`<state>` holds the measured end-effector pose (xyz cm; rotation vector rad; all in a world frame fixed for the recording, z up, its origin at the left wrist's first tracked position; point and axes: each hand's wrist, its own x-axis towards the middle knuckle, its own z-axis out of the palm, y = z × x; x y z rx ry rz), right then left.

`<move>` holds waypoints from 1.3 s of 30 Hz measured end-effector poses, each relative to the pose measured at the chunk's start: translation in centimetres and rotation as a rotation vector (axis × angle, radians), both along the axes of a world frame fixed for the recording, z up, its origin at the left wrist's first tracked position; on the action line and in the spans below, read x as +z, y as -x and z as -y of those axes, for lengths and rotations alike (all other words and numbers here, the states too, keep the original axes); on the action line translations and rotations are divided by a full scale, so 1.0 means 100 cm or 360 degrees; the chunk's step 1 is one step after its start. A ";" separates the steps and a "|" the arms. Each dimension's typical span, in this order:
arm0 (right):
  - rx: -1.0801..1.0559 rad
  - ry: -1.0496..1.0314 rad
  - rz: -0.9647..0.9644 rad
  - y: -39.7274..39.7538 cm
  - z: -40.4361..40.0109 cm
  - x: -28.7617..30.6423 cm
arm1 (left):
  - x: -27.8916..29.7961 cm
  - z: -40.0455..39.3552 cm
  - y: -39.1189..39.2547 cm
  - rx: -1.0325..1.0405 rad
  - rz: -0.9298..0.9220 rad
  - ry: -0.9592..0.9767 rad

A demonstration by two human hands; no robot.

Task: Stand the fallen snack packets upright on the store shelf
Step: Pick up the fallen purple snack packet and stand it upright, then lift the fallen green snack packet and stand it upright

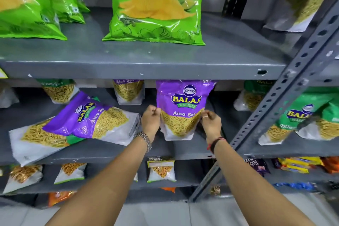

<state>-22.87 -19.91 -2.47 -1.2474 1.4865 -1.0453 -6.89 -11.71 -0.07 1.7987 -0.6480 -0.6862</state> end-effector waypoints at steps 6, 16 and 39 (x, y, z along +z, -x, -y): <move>0.0388 -0.0137 -0.0553 0.012 0.017 -0.021 | -0.025 -0.004 -0.019 -0.0030 -0.0082 0.0013; 0.1670 -0.0520 -0.0242 -0.038 -0.053 0.017 | -0.041 -0.094 -0.069 0.0533 -0.0568 0.0306; 0.0912 -0.0227 -0.1097 -0.271 -0.050 0.002 | -0.081 -0.137 -0.182 0.0250 -0.1237 0.0217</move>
